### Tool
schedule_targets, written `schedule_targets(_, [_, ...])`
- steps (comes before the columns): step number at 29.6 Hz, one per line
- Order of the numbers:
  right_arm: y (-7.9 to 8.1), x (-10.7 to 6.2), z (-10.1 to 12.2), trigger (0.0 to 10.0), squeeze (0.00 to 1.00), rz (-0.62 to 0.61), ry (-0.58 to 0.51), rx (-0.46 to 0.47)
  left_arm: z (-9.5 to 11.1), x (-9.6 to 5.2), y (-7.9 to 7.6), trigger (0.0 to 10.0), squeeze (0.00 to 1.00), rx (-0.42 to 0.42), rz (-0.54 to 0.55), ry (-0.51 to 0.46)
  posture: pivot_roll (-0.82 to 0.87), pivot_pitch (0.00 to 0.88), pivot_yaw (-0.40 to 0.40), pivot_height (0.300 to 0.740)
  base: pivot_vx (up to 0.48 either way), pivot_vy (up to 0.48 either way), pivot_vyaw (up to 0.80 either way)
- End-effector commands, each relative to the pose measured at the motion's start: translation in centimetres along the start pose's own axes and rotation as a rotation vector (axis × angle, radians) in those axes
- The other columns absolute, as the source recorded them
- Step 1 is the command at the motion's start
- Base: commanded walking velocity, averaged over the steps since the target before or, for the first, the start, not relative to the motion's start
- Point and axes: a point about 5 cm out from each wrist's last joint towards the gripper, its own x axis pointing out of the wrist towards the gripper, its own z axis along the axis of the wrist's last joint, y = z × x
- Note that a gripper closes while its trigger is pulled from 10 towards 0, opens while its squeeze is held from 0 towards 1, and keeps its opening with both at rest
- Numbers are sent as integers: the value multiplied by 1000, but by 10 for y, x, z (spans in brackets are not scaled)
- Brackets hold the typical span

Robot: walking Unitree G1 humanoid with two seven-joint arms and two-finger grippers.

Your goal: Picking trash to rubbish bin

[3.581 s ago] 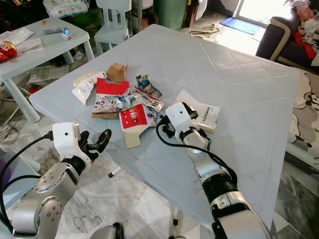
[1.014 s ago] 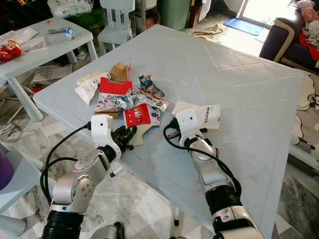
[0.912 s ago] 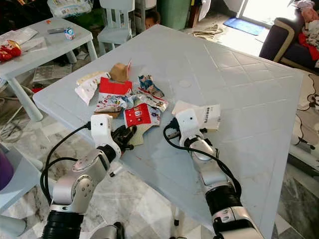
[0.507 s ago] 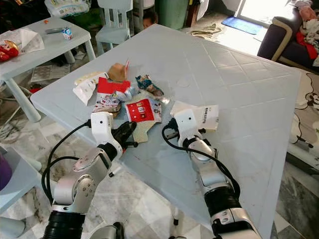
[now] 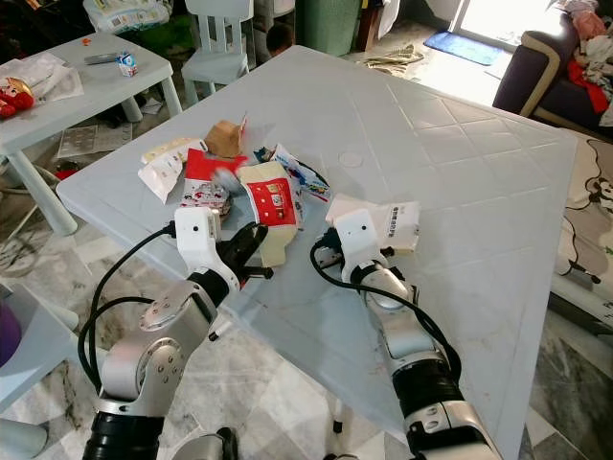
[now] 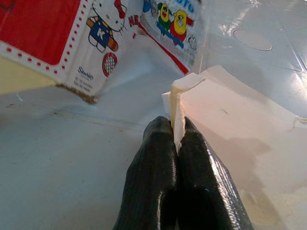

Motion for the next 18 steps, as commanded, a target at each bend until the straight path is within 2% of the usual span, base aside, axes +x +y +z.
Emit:
schedule_targets(1, [0, -3, -10, 0, 0, 1, 43, 11, -1, -1, -10, 0, 0, 14, -39, -3, 105, 130, -80, 740, 0, 0, 0])
schedule_targets(4, [0, -3, -9, 0, 0, 1, 42, 10, 2, -2, -14, 0, 0, 49, -59, -21, 107, 132, -81, 740, 0, 0, 0])
schedule_targets(5, [0, -3, -9, 0, 0, 1, 42, 10, 7, -3, -17, 0, 0, 109, -73, -56, 107, 132, -81, 740, 0, 0, 0])
schedule_targets(6, [0, -3, -9, 0, 0, 1, 42, 10, 7, -3, -17, 0, 0, 109, -73, -56, 107, 132, -81, 740, 0, 0, 0])
schedule_targets(11, [-1, -4, -9, 0, 0, -2, 42, 7, 21, -5, -23, 0, 0, 219, -79, -166, 105, 131, -82, 740, 0, 0, 0])
schedule_targets(15, [-3, -4, -8, 0, 0, -9, 38, 3, 29, -7, -20, 0, 0, 281, -34, -234, 103, 125, -83, 740, 0, 0, 0])
schedule_targets(18, [-9, -6, -5, 0, 0, -42, 22, 8, 36, -12, -10, 0, 0, 330, 61, -278, 104, 120, -84, 740, 0, 0, 0])
